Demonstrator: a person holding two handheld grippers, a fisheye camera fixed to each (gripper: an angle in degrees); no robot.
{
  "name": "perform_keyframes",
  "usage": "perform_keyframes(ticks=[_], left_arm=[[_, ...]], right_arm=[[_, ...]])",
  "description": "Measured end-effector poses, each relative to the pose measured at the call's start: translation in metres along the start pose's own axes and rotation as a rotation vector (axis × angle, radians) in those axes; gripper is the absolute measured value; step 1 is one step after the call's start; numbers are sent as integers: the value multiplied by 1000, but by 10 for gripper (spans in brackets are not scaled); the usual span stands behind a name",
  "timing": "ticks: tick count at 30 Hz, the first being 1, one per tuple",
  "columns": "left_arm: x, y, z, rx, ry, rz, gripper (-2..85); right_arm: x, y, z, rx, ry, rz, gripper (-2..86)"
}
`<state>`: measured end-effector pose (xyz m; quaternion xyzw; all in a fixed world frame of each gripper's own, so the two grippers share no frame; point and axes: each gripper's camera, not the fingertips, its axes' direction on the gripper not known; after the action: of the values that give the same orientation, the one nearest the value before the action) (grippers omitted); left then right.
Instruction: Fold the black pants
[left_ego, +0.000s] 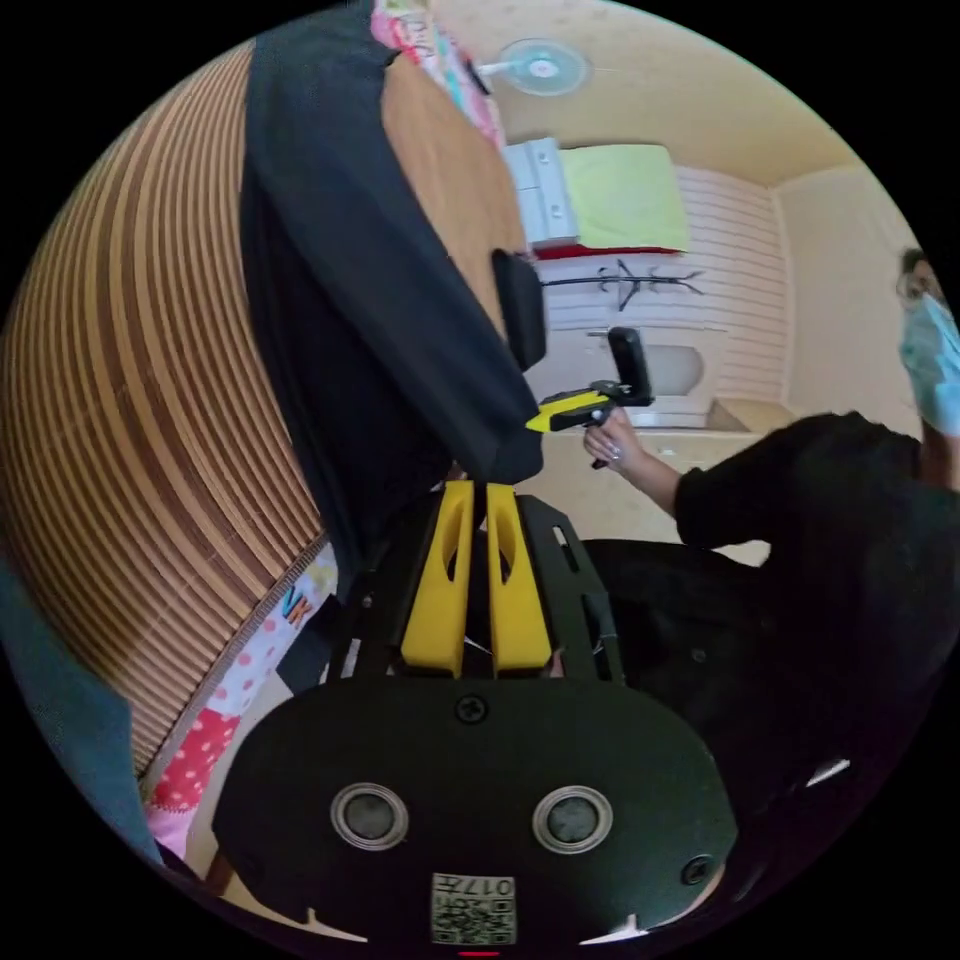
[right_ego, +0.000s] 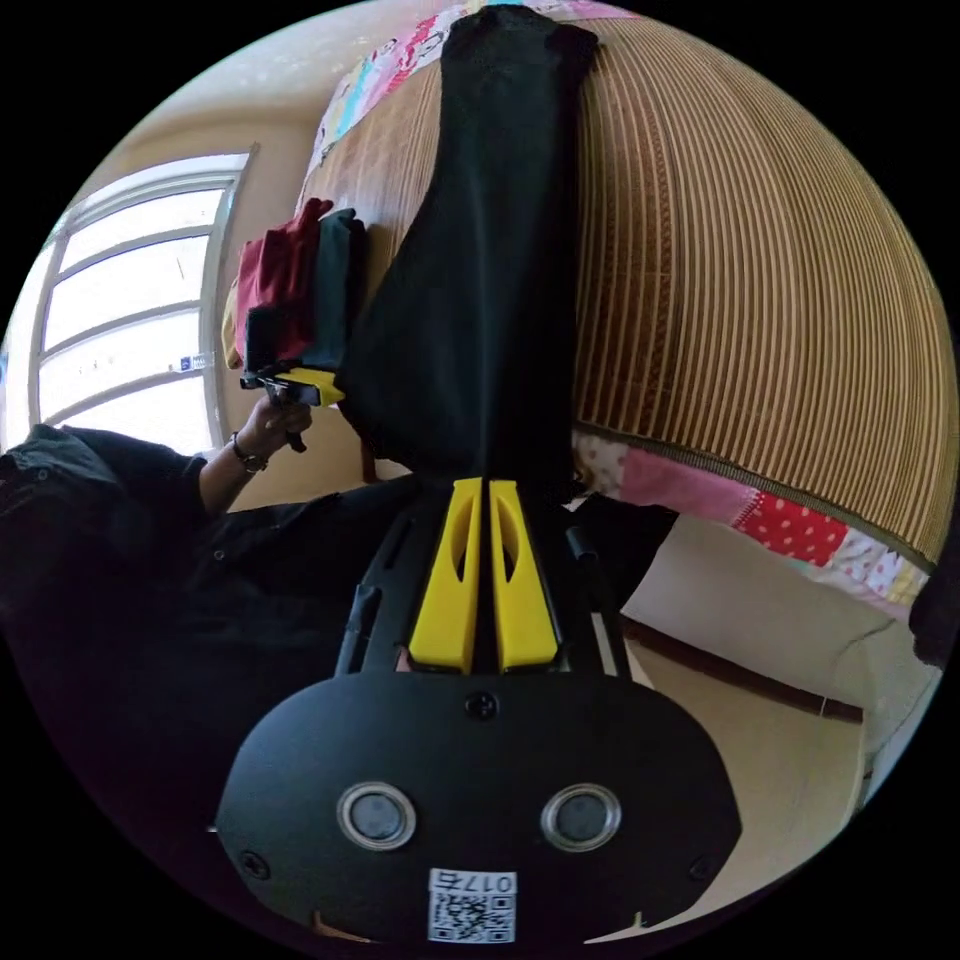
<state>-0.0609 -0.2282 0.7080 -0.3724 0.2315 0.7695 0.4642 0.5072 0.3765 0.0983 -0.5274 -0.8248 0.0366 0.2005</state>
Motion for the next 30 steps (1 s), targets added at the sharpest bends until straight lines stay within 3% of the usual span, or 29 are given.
perform_keyframes(ticks=[5, 10, 17, 22, 25, 30], left_arm=[[6, 21, -2, -20, -145, -92, 16], [-29, 41, 31, 53, -235, -369, 39], [6, 20, 8, 277, -257, -268, 66], [3, -53, 10, 337, -285, -223, 79], [-3, -92, 10, 418, -279, -240, 93], [-20, -143, 5, 551, -233, -318, 107]], right_arm=[[6, 16, 25, 18, 93, 31, 20], [45, -1, 53, -97, 122, 139, 32], [54, -27, -43, 34, 169, 35, 86], [98, -98, -86, 124, 78, 51, 105], [110, -145, -109, 193, 123, 39, 132], [164, -203, -134, 216, -62, 53, 122]])
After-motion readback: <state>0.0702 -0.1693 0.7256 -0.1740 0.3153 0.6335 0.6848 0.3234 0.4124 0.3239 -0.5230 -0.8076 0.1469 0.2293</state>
